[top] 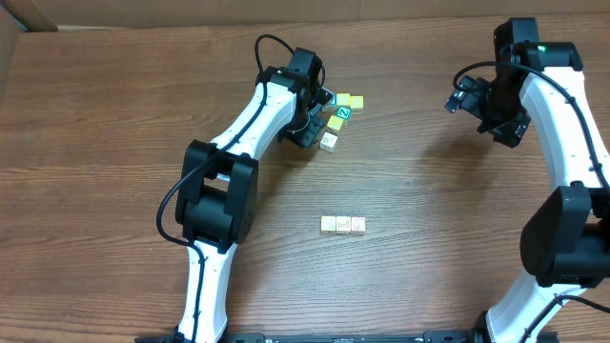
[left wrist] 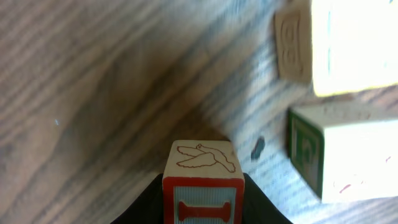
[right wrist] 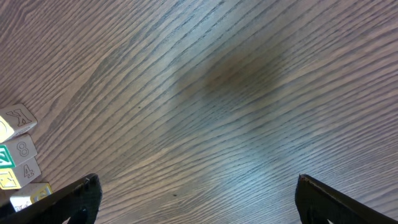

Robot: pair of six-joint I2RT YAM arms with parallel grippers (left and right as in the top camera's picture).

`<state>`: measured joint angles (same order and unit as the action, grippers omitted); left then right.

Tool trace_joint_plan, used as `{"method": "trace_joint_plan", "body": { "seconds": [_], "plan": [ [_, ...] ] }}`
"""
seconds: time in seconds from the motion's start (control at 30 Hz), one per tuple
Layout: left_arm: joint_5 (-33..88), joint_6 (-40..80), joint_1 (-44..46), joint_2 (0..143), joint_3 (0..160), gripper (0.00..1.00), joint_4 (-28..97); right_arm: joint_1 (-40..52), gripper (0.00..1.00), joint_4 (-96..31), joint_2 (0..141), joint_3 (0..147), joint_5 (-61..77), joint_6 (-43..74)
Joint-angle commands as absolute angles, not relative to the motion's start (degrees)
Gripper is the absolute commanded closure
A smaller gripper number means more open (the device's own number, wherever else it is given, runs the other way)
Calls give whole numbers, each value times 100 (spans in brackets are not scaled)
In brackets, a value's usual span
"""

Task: Flip 4 blocks
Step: 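Grasp the red 'I' block with the left gripper, then carry the 'I' block to the left end of the row and release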

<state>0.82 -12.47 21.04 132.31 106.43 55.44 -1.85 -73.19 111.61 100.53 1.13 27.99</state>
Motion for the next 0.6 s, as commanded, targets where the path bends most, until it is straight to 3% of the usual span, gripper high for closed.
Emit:
{"method": "trace_joint_plan", "body": {
  "seconds": [0.0,0.3,0.57],
  "plan": [
    [78,-1365,2012,13185,10818,79,5802,-191,0,-7310,11032,10071,115,2759],
    [757,-696,1962,12516,11139,76,7054,-191,0,-7310,11032,10071,115,2759],
    [731,320,2191,12366,11059,82,8484,-189,0,-7310,11032,10071,115,2759]
  ]
}}
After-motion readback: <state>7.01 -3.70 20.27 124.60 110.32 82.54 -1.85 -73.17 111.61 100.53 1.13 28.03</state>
